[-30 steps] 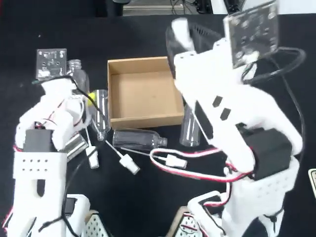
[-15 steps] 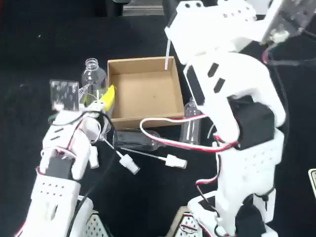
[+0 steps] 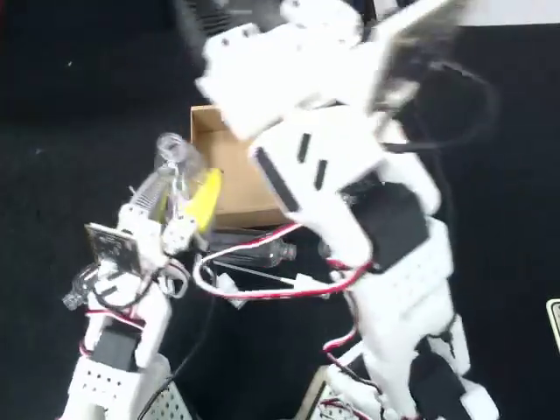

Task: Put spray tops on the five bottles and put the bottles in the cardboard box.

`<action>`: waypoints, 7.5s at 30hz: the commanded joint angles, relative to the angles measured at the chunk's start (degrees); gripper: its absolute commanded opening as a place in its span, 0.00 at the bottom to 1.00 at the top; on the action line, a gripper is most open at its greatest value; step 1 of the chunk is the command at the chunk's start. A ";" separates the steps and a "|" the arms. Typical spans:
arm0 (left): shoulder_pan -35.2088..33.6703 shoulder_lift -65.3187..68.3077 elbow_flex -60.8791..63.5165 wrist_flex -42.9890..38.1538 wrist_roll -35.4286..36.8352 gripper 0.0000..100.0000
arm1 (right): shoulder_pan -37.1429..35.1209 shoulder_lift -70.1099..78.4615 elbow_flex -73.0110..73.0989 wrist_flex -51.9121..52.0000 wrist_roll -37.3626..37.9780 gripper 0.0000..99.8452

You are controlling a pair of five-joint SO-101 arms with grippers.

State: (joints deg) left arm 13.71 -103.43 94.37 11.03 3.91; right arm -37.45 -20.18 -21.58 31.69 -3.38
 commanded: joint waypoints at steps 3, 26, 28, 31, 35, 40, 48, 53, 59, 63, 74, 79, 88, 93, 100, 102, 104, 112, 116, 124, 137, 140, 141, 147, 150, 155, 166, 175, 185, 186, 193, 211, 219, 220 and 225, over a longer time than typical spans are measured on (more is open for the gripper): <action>4.35 -0.53 0.13 -1.14 0.09 0.03 | -4.13 1.80 -1.98 -2.02 1.58 0.01; 4.09 -0.53 1.45 -1.05 0.09 0.03 | -2.73 -1.71 20.00 -9.05 1.23 0.01; 4.09 -0.53 1.54 -1.05 0.09 0.03 | -2.73 -5.14 25.89 -13.45 1.49 0.01; 4.09 -0.53 1.71 -1.05 0.09 0.03 | -2.73 -10.51 34.07 -17.23 1.32 0.01; 3.03 -0.53 1.71 -1.05 0.09 0.03 | -2.73 -18.51 42.86 -18.02 1.32 0.01; -0.75 -0.53 1.54 -1.05 0.09 0.03 | -2.90 -27.65 54.20 -17.93 1.23 0.01; -0.57 -0.53 1.71 -1.05 0.09 0.03 | -3.16 -30.20 62.55 -17.58 1.32 0.08; -0.57 -0.53 1.71 -1.05 0.09 0.03 | -7.30 -30.29 57.80 -10.46 1.32 0.17; -0.57 -0.53 1.71 -1.05 0.09 0.03 | -8.09 -30.29 48.22 -0.79 1.58 0.16; -1.19 -0.53 1.80 -0.88 0.09 0.03 | -2.73 -32.57 40.31 3.43 1.23 0.12; -21.58 -0.18 2.51 -16.35 0.09 0.03 | 23.38 -34.77 38.29 31.65 1.67 0.09; -35.38 0.00 1.54 -19.08 0.09 0.03 | 28.84 -36.62 56.31 28.22 1.67 0.13; -46.20 9.23 -3.65 -19.34 0.09 0.03 | 25.49 -47.16 90.33 6.68 1.14 0.13; -47.34 26.64 -15.78 -19.52 0.09 0.03 | 18.99 -54.73 100.62 3.16 1.58 0.13; -53.14 49.93 -27.30 -19.60 0.00 0.03 | 16.70 -63.69 105.63 5.89 1.58 0.13; -55.43 53.54 -28.09 -19.60 0.00 0.03 | 16.79 -65.54 106.51 6.15 1.58 0.13; -57.80 56.97 -28.44 -20.22 0.00 0.03 | 16.70 -66.86 107.38 6.15 1.58 0.13; -64.66 75.16 -19.74 -53.10 0.00 0.03 | 16.70 -68.18 108.26 6.15 1.58 0.13; -65.27 86.77 -17.63 -66.55 -4.13 0.03 | 16.70 -68.18 108.26 6.15 1.58 0.13; -65.27 107.08 -18.95 -84.66 -8.97 0.03 | 16.70 -68.18 108.26 6.15 1.58 0.13; -69.58 135.21 -28.44 -102.68 -8.79 0.03 | 16.70 -68.35 108.26 6.15 1.58 0.13; -69.93 141.19 -29.41 -108.66 -8.79 0.03 | 16.70 -68.35 108.26 6.15 1.58 0.13; -69.85 142.77 -29.58 -109.80 -8.79 0.03 | 16.70 -68.44 108.26 6.15 1.58 0.13; -69.58 145.41 -29.41 -109.89 -8.44 0.03 | 16.70 -68.44 108.35 6.24 1.58 0.13; -69.93 145.32 -29.32 -109.89 -8.44 0.09 | 16.70 -68.44 108.35 6.24 1.58 0.13; -70.11 145.32 -29.32 -109.89 -8.35 0.29 | 16.79 -68.44 108.35 6.24 1.58 0.13; -69.67 142.07 -27.82 -110.15 -8.44 0.28 | 16.79 -68.44 108.35 6.24 1.67 0.13; -68.53 125.54 -19.12 -109.01 -8.70 0.28 | 16.70 -68.35 108.35 6.24 1.67 0.13; -68.97 121.41 -23.25 -95.30 -8.53 0.28 | 16.79 -68.35 108.35 6.24 1.67 0.13; -68.79 121.14 -23.25 -95.30 -8.53 0.28 | 16.88 -68.35 108.35 6.24 1.67 0.13; -68.97 116.75 -22.90 -95.03 -8.70 0.28 | 16.88 -68.44 108.35 6.24 1.67 0.13; -68.53 114.90 -22.37 -89.23 -8.79 0.25 | 16.88 -68.44 108.35 6.24 1.67 0.13; -67.03 114.73 -22.99 -89.41 -8.79 0.03 | 16.97 -68.44 108.35 6.24 1.67 0.13; -66.51 114.11 -22.99 -90.64 -8.79 0.02 | 17.05 -68.44 108.35 6.24 1.67 0.13; -61.05 105.93 -22.46 -93.63 -8.70 0.03 | 20.13 -68.44 107.91 6.15 1.49 0.13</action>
State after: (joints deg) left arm -51.43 9.27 73.27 -81.45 -4.35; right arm -19.60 -86.99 87.16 37.23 -2.15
